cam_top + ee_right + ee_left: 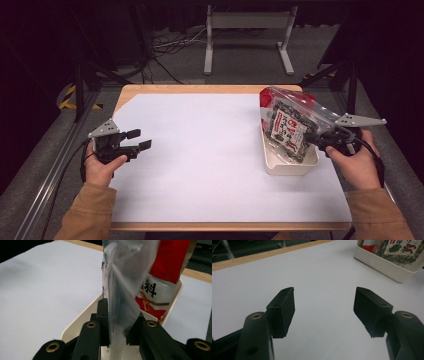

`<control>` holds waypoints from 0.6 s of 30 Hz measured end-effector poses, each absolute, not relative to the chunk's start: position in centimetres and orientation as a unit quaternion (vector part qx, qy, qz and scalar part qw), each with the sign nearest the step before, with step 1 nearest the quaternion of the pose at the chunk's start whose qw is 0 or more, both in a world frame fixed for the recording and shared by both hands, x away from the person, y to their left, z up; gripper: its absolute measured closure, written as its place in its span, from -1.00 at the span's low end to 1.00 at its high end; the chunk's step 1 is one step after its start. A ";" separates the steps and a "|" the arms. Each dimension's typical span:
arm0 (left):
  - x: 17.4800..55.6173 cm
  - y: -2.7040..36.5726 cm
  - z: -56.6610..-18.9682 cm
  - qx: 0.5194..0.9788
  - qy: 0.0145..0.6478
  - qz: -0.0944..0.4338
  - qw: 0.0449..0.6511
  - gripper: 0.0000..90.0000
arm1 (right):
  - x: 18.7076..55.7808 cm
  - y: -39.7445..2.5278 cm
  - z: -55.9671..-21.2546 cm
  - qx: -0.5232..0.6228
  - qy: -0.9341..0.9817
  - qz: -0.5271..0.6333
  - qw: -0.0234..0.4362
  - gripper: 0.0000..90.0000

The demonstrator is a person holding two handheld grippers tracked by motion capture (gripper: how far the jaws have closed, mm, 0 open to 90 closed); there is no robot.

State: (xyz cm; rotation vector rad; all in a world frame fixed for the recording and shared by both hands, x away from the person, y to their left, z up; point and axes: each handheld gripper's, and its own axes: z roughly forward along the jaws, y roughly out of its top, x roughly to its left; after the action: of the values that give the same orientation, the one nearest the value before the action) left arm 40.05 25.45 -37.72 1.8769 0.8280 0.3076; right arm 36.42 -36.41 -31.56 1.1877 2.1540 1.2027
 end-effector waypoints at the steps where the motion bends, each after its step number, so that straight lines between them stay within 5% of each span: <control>1: 40.1 25.5 -37.7 0.779 0.344 0.128 0.509 -0.24 | 36.5 -36.6 -31.6 0.426 0.768 0.434 0.199 0.70; 10: 39.6 26.3 -37.4 0.771 0.352 0.128 0.515 -0.24 | 36.7 -37.1 -32.0 0.417 0.750 0.468 0.210 0.66; 18: 38.6 25.7 -37.2 0.778 0.343 0.129 0.511 -0.26 | 35.5 -37.3 -31.9 0.420 0.721 0.489 0.254 -0.02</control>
State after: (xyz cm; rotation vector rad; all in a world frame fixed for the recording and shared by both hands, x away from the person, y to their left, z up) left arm 38.56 25.73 -37.21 1.8719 0.8247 0.3111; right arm 35.47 -37.32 -31.95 1.1407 1.9591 1.3289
